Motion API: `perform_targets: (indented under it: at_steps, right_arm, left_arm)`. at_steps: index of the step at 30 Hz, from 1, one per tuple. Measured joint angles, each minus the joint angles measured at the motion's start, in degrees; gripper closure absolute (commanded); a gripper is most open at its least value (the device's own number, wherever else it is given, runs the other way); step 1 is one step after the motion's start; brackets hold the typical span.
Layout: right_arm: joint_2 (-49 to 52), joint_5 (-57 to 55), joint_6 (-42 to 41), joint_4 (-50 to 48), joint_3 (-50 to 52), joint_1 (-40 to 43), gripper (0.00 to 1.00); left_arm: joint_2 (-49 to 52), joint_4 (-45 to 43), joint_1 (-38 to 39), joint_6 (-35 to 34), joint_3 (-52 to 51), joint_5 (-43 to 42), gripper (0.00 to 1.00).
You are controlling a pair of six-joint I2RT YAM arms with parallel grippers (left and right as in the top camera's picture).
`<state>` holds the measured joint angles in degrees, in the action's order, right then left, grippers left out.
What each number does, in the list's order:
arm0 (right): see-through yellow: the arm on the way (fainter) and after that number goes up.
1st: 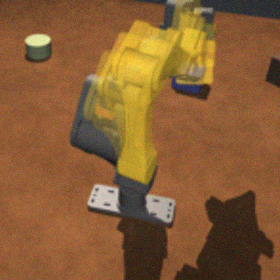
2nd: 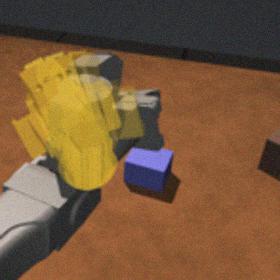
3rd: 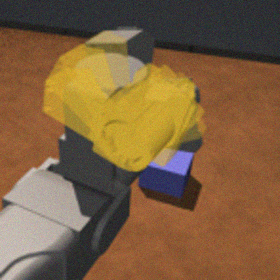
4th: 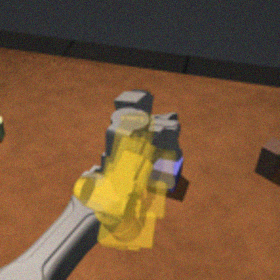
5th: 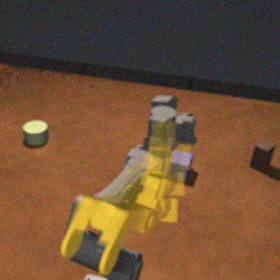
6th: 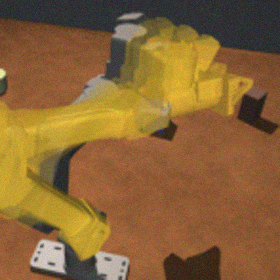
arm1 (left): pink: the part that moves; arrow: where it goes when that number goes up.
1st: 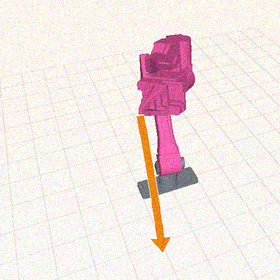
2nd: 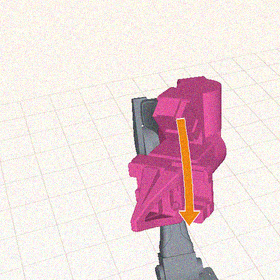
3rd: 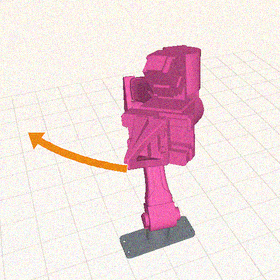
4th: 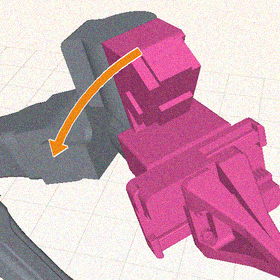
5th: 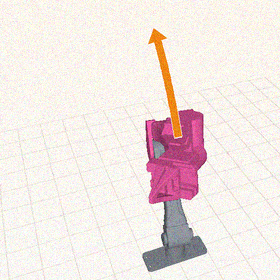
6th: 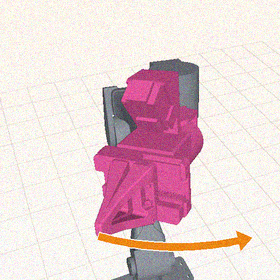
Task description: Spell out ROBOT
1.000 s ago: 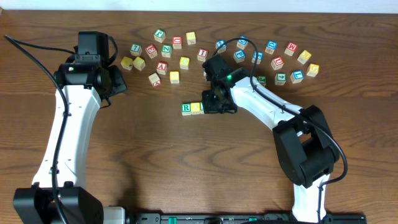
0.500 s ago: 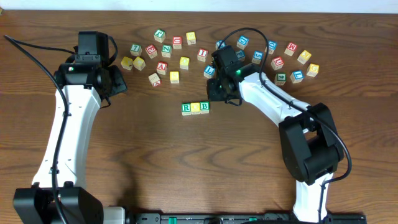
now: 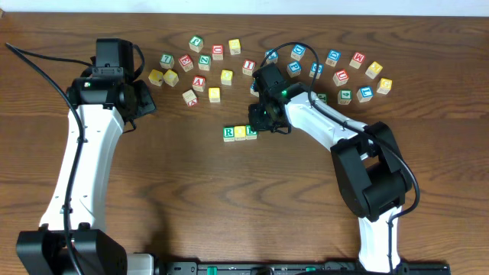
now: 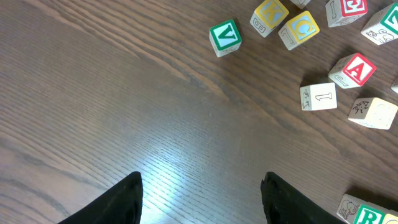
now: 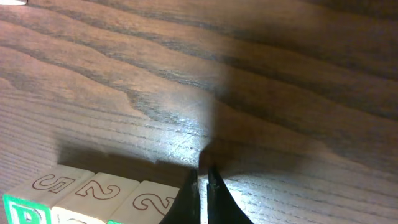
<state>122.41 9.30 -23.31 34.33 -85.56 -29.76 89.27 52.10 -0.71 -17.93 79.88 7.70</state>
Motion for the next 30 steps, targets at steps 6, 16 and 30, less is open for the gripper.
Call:
perform_targets:
  at_steps: [6,16,30]
  right_arm:
    - [0.0,1.4,0.0,1.6,0.0,0.0,0.99]
    - [0.0,2.5,-0.8,3.4,0.0,0.0,0.99]
    - [0.0,2.1,-0.1,13.8,-7.5,0.7,0.9]
  left_arm:
    - [0.0,0.0,0.0,0.0,0.0,0.0,0.4]
    - [0.0,0.0,0.0,0.0,0.0,0.0,0.4]
    - [0.0,-0.2,0.0,0.2,0.0,0.0,0.35]
